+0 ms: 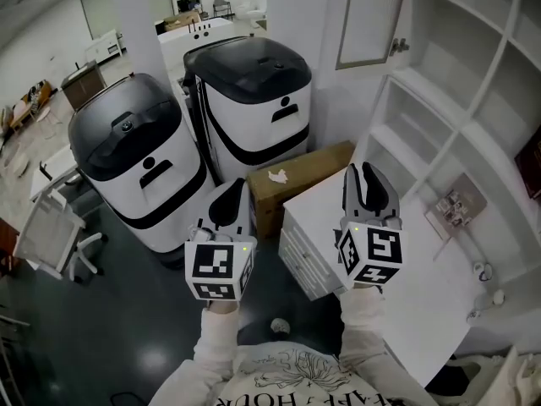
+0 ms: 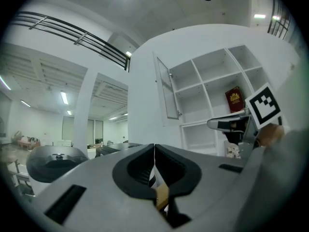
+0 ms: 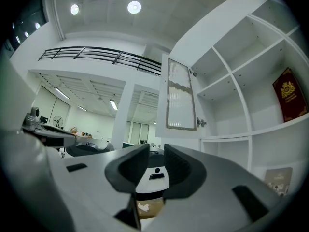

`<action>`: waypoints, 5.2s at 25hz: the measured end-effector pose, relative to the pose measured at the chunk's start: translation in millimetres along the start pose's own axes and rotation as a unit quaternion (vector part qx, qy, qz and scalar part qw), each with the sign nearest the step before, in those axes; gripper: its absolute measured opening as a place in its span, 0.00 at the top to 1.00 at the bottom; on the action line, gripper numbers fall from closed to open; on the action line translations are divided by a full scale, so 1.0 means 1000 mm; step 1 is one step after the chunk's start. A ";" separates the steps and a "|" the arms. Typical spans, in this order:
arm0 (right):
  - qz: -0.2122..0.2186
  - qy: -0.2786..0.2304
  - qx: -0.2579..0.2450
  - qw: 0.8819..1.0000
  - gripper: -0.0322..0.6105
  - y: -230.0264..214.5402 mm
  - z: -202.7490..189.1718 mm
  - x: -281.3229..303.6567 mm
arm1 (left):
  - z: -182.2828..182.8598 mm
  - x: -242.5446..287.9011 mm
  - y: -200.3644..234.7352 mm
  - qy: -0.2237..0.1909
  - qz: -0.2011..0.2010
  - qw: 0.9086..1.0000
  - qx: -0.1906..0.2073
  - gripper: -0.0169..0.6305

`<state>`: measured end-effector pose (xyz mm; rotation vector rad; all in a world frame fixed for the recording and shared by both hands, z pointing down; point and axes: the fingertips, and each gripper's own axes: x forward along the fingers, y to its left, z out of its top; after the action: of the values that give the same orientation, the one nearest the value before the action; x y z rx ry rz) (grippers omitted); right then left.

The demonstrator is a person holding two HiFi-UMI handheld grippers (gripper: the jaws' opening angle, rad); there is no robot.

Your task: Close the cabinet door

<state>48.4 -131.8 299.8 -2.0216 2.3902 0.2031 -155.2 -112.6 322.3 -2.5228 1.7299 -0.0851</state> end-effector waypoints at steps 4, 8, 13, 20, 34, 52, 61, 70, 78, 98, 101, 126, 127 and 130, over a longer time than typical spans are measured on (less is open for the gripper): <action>0.004 -0.004 0.008 1.000 0.82 -0.009 0.001 0.031 | -0.002 0.024 0.010 0.004 0.006 1.000 -0.005 0.97; 0.005 -0.008 0.014 1.000 0.82 -0.013 0.005 0.062 | -0.005 0.045 0.025 0.005 0.015 1.000 -0.011 0.97; 0.007 -0.014 0.039 0.999 0.80 -0.015 0.013 0.104 | -0.002 0.078 0.043 0.000 0.011 1.000 -0.010 0.97; -0.006 -0.028 0.035 0.999 0.78 -0.012 0.038 0.163 | 0.011 0.130 0.070 -0.009 -0.012 1.000 -0.002 0.97; -0.058 -0.054 0.013 0.997 0.72 -0.006 0.073 0.230 | 0.017 0.192 0.116 -0.025 -0.042 0.999 -0.008 0.97; -0.144 -0.017 -0.035 0.989 0.71 -0.014 0.076 0.255 | 0.004 0.228 0.129 -0.023 -0.085 0.996 -0.032 0.97; -0.148 -0.022 -0.017 0.989 0.72 -0.016 0.075 0.244 | 0.002 0.238 0.115 -0.029 -0.121 0.992 -0.032 0.97; -0.176 -0.030 -0.023 0.984 0.78 -0.025 0.079 0.217 | 0.006 0.245 0.079 -0.033 -0.190 0.981 -0.025 0.97; -0.204 -0.031 -0.025 0.978 0.81 -0.042 0.079 0.184 | 0.004 0.253 0.041 -0.031 -0.243 0.969 -0.029 0.97; -0.252 -0.038 -0.016 0.967 0.85 -0.113 0.074 0.113 | 0.015 0.259 -0.071 -0.037 -0.342 0.938 -0.030 0.97; -0.243 -0.042 -0.011 0.969 0.85 -0.129 0.073 0.103 | 0.017 0.259 -0.093 -0.036 -0.351 0.935 -0.030 0.97; -0.185 -0.060 0.001 0.981 0.84 -0.243 0.064 0.065 | 0.043 0.276 -0.234 -0.038 -0.357 0.933 -0.013 0.97; -0.182 -0.062 0.002 0.981 0.84 -0.246 0.064 0.064 | 0.044 0.277 -0.239 -0.039 -0.358 0.933 -0.013 0.97; -0.180 -0.065 0.007 0.982 0.84 -0.255 0.063 0.063 | 0.048 0.279 -0.251 -0.043 -0.359 0.932 -0.015 0.97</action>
<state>283.5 -228.2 207.9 -2.3057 1.9047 0.3012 182.5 -281.0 299.0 -2.9808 0.7043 0.0103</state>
